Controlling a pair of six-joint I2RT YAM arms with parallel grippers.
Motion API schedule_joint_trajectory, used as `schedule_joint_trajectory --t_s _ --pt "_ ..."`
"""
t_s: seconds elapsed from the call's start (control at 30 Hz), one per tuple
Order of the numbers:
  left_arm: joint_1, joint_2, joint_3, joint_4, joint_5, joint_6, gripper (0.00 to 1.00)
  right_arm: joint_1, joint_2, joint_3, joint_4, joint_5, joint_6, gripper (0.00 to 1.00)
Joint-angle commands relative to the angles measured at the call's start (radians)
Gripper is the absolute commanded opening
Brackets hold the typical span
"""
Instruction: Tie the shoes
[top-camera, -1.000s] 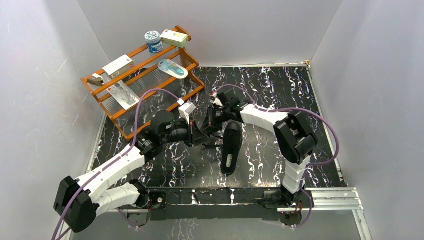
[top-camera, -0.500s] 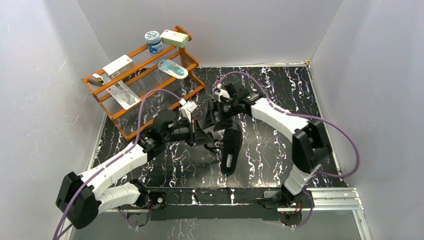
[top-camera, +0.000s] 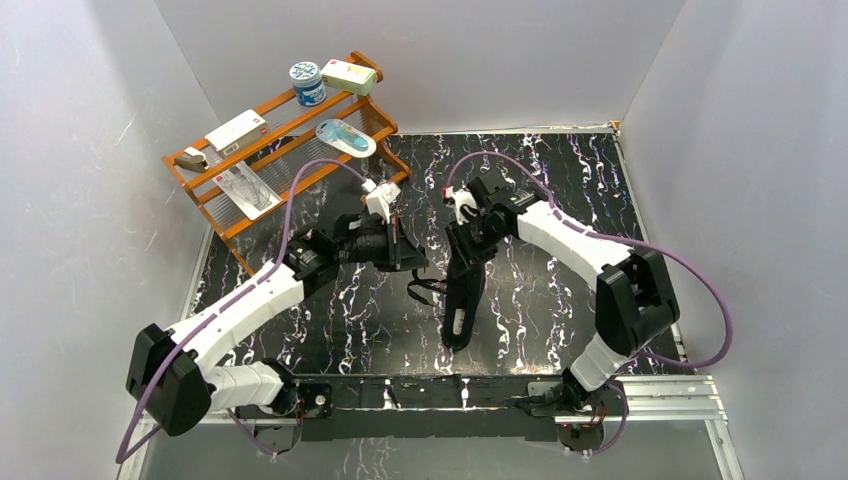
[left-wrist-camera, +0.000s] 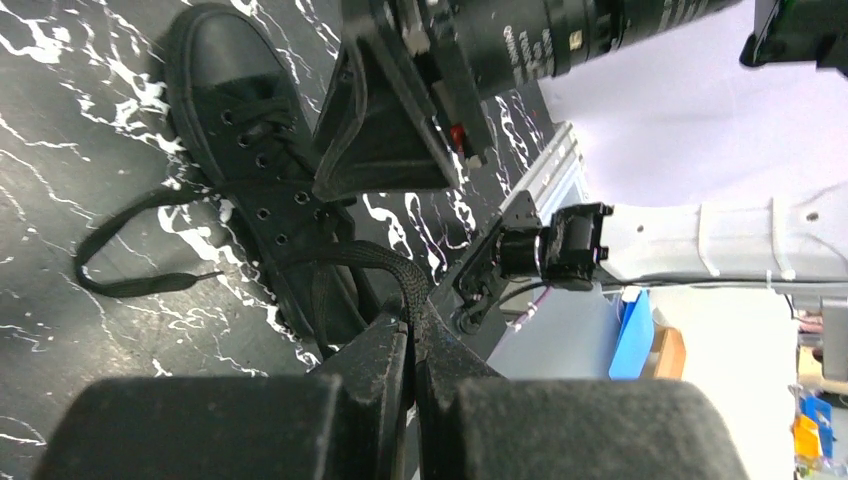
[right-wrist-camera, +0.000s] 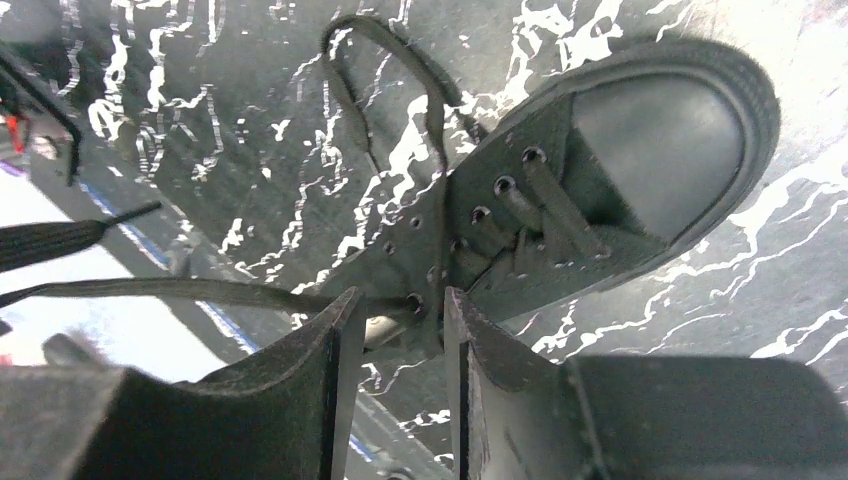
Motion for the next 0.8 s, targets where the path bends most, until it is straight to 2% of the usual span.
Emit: schedule_joint_trajectory --t_s 0.0,0.2,0.33,0.5,0.6,0.77 --pt "0.026 0.041 0.102 -0.132 -0.041 0.035 0.0 0.031 0.075 0.063 -0.004 0.054 -0.119 0.44" --pt "0.075 0.1 0.145 -0.182 0.072 0.026 0.0 0.058 0.089 0.03 0.018 0.107 -0.154 0.44" --pt "0.096 0.075 0.111 -0.118 0.131 -0.002 0.0 0.067 0.093 0.013 0.03 0.084 -0.175 0.41" --pt "0.104 0.08 0.096 -0.074 0.177 -0.024 0.0 0.076 0.081 -0.013 0.041 0.15 -0.191 0.37" --pt "0.104 0.096 0.103 -0.077 0.18 -0.025 0.0 0.083 0.066 -0.021 0.041 0.189 -0.209 0.27" --pt "0.106 0.187 0.162 -0.102 0.167 -0.021 0.0 0.09 -0.004 0.001 0.028 0.209 -0.209 0.02"
